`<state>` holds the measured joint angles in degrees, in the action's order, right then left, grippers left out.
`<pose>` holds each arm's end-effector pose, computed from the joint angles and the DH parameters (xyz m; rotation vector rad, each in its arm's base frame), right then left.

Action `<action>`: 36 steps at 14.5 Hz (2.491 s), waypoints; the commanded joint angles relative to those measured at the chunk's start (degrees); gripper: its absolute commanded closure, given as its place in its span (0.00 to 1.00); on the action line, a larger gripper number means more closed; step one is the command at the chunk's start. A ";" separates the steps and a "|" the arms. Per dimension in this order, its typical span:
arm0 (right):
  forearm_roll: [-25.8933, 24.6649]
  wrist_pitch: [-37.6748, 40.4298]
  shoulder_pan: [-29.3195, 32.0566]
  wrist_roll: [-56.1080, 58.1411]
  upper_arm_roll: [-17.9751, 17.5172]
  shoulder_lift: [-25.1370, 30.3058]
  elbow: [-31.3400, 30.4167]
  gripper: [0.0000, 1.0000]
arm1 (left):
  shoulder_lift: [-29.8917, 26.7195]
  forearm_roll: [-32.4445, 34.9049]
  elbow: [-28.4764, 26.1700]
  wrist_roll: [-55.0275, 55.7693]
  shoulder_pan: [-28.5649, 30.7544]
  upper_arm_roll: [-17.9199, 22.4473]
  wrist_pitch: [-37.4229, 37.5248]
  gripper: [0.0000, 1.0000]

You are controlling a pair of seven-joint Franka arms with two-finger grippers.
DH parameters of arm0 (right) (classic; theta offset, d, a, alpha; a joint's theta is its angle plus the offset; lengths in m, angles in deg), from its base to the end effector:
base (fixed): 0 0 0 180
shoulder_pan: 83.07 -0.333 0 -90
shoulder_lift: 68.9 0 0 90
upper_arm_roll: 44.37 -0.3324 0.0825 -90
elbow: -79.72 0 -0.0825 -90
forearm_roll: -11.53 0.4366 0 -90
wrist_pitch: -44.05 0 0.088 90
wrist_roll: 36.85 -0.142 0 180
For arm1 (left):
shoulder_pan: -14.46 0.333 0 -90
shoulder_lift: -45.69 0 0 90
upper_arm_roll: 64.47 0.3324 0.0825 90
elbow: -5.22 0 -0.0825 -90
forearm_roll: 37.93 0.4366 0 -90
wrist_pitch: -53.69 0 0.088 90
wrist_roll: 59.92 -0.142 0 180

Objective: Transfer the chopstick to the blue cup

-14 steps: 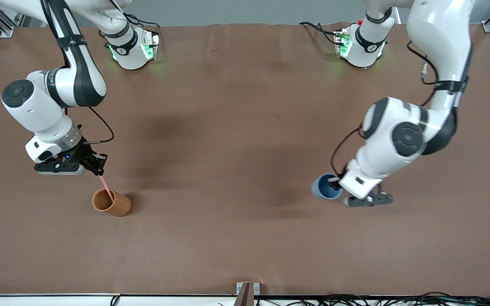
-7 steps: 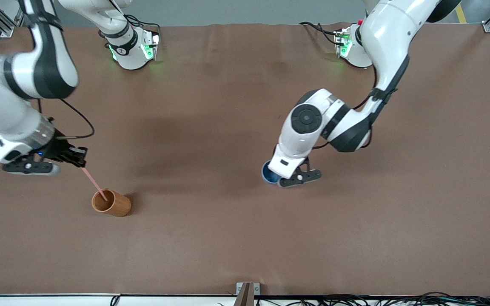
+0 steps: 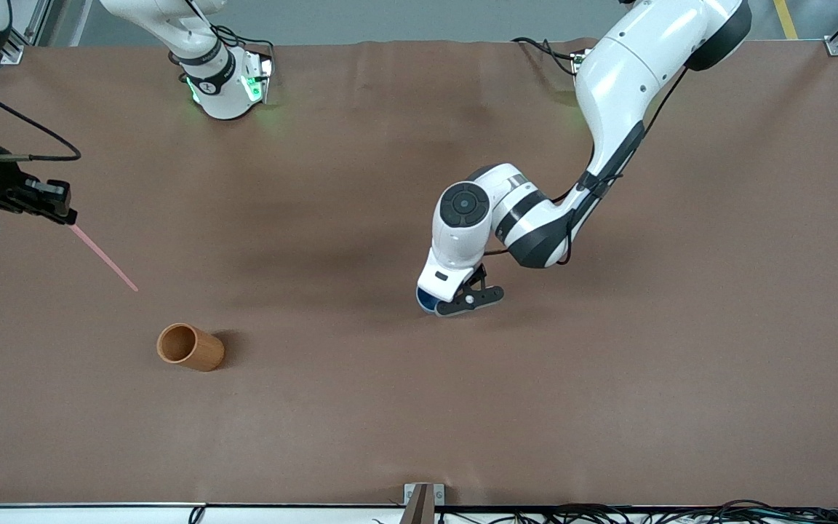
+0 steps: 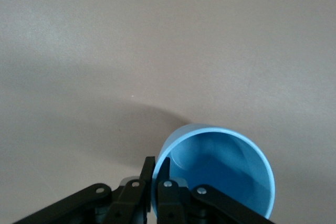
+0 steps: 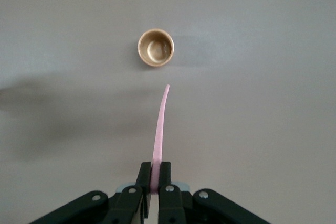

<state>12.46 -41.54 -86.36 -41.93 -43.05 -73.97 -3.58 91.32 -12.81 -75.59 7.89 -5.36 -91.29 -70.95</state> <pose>0.6262 0.0246 0.6056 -3.1284 0.0835 0.0771 0.6055 -0.5084 0.2156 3.0836 0.4058 0.1056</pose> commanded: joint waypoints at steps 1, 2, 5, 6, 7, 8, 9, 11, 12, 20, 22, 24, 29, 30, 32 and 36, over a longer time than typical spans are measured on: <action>0.03 1.56 0.30 -1.15 -0.36 -1.26 0.33 0.97 | 1.21 2.56 1.80 0.40 0.75 -0.43 0.36 0.99; 0.03 1.48 0.04 -1.15 -0.36 -1.26 0.42 0.97 | 1.21 3.09 1.71 0.14 0.84 -0.43 0.36 0.99; 0.39 0.78 -2.58 -4.56 -0.53 -1.43 0.51 0.97 | 1.30 3.36 1.36 0.22 0.93 -0.34 0.28 0.97; 0.39 0.51 -4.25 -7.19 -0.53 -1.43 0.69 0.97 | 1.39 3.36 1.36 0.31 0.93 -0.34 0.28 0.95; 0.30 0.16 -6.18 -10.78 -0.53 -1.78 0.77 0.97 | 1.39 3.36 1.18 0.40 0.93 -0.34 0.19 0.91; 0.12 0.07 -8.20 -14.82 -0.53 -2.22 1.04 0.97 | 1.39 3.36 0.57 0.49 0.93 -0.34 -0.33 0.82; 0.12 -0.71 -9.61 -17.39 -0.62 -2.83 1.39 0.97 | 1.39 3.36 0.22 0.49 1.02 -0.34 -0.86 0.68; 0.30 -2.47 -13.12 -22.40 -0.62 -3.89 2.44 0.97 | 1.13 3.27 0.13 0.57 1.10 -0.43 -0.87 0.53; 1.95 -3.17 -14.62 -25.21 -0.62 -4.85 3.75 0.97 | 0.60 3.09 0.21 0.49 1.63 -0.43 -0.87 0.47; 7.51 -14.23 -30.61 -51.30 -0.62 -14.87 11.32 0.99 | -14.94 -6.63 0.30 -17.03 6.82 2.88 10.89 0.00; 8.20 -17.50 -35.18 -56.58 -0.71 -20.47 15.77 0.99 | -20.29 -14.97 0.13 -29.50 6.64 9.65 14.67 0.00; 8.21 -17.51 -37.74 -60.64 -0.80 -27.33 22.63 0.99 | -24.17 -19.56 0.13 -40.94 6.73 15.28 19.24 0.00; 8.21 -18.64 -40.30 -61.09 -0.71 -30.17 23.01 0.99 | -33.31 -25.99 0.30 -62.67 7.08 24.34 30.75 0.00; 8.30 -19.43 -40.39 -61.09 -0.71 -30.35 22.92 0.99 | -35.16 -26.43 0.48 -64.71 8.21 25.05 32.69 0.00; 8.30 -19.70 -41.17 -61.53 -0.71 -30.79 22.92 0.99 | -38.67 -26.53 0.39 -65.61 9.71 24.97 35.33 0.00; 9.87 -21.11 -41.35 -61.71 -0.71 -31.58 22.84 0.99 | -41.24 -26.44 0.30 -65.26 12.18 23.22 37.45 0.00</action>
<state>20.83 -62.22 -127.24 -102.81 -44.26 -104.32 17.73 51.17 -38.36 -73.86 -56.94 5.86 -66.99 -33.94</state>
